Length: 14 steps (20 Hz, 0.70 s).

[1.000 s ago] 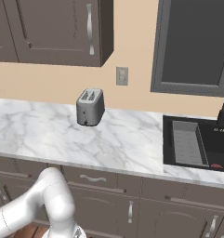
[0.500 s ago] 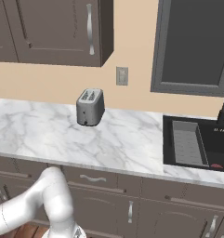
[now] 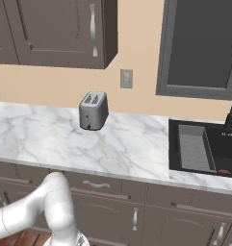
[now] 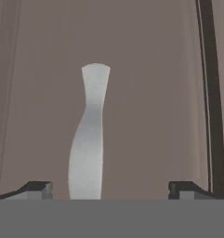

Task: Take the pizza cutter from the drawer on the left and place it on the dining counter for cutting.

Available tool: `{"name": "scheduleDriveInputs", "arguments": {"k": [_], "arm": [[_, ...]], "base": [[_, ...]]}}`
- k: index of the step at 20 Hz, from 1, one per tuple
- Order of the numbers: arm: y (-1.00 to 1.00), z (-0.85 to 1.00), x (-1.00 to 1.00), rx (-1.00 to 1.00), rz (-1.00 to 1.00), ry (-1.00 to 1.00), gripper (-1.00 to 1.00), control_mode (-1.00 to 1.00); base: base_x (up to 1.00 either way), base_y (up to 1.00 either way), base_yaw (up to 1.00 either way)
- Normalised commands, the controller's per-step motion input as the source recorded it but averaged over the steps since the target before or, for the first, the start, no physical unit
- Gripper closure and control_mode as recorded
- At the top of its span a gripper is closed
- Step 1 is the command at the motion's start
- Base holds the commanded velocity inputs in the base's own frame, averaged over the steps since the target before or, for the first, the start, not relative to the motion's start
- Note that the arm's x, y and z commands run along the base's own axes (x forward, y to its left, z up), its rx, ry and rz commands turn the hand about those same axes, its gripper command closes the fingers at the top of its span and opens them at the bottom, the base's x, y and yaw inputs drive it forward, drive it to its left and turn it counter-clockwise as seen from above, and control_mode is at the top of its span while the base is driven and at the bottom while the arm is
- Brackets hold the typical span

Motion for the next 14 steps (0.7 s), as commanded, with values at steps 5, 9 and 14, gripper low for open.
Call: {"name": "scheduleDriveInputs", "arguments": {"k": [5, 9, 14], "arm": [[0.00, -0.69, 0.00, 0.00, 0.00, -0.06, -1.00, -1.00], [0.00, -0.71, 0.01, 0.00, 0.00, -0.07, -1.00, -1.00], [0.00, -0.74, 0.07, -0.02, 0.00, -0.11, -1.00, -1.00]], "base": [[0.00, 0.00, 0.00], [0.00, 0.00, 0.00], [0.00, 0.00, 0.00]]}}
